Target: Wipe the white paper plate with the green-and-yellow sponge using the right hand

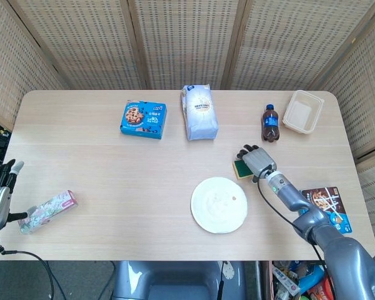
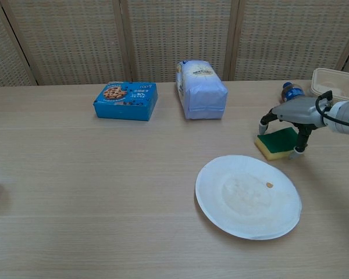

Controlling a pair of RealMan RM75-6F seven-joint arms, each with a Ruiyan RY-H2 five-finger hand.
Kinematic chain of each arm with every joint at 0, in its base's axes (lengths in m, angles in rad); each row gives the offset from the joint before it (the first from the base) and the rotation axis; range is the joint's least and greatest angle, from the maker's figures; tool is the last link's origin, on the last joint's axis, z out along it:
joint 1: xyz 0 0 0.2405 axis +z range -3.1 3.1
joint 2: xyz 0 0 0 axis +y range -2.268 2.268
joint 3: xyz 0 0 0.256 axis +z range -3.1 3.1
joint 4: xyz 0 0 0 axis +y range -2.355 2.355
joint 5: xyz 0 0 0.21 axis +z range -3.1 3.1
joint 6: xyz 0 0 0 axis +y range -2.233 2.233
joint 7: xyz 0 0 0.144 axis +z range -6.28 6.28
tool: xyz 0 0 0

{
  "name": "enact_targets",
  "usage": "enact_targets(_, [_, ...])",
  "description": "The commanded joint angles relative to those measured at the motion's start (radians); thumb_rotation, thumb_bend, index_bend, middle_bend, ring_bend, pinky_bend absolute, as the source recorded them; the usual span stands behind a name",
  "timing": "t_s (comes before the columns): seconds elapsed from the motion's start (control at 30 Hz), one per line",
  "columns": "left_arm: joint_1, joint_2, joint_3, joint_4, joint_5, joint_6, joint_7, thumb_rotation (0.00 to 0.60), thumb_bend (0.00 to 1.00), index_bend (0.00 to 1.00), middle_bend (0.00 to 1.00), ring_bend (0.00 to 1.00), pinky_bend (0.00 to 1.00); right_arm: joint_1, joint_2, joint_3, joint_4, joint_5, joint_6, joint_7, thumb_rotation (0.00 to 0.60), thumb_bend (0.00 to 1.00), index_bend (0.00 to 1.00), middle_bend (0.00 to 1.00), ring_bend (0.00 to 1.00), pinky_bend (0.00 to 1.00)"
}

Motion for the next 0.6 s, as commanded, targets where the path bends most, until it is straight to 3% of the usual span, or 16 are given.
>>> enact_targets(0.03, [-0.001, 0.0, -0.001, 0.001, -0.005, -0.003, -0.002, 0.6, 0.0, 0.0, 0.0, 0.0, 0.0, 0.001, -0.023, -0.006, 0.033, -0.001, 0.02, 0.006, 0.6, 0.03, 0.35, 0.31, 0.21, 0.31])
enact_targets(0.27, [-0.002, 0.002, -0.002, 0.001, -0.01, -0.006, -0.007, 0.6, 0.0, 0.0, 0.0, 0.0, 0.0, 0.005, -0.075, -0.022, 0.12, -0.014, 0.061, 0.025, 0.6, 0.11, 0.46, 0.43, 0.33, 0.46])
enact_targets(0.6, [0.001, 0.007, 0.0, -0.002, -0.014, -0.008, -0.016, 0.6, 0.0, 0.0, 0.0, 0.0, 0.0, 0.005, -0.084, -0.029, 0.163, -0.016, 0.121, 0.067, 0.6, 0.17, 0.49, 0.46, 0.36, 0.48])
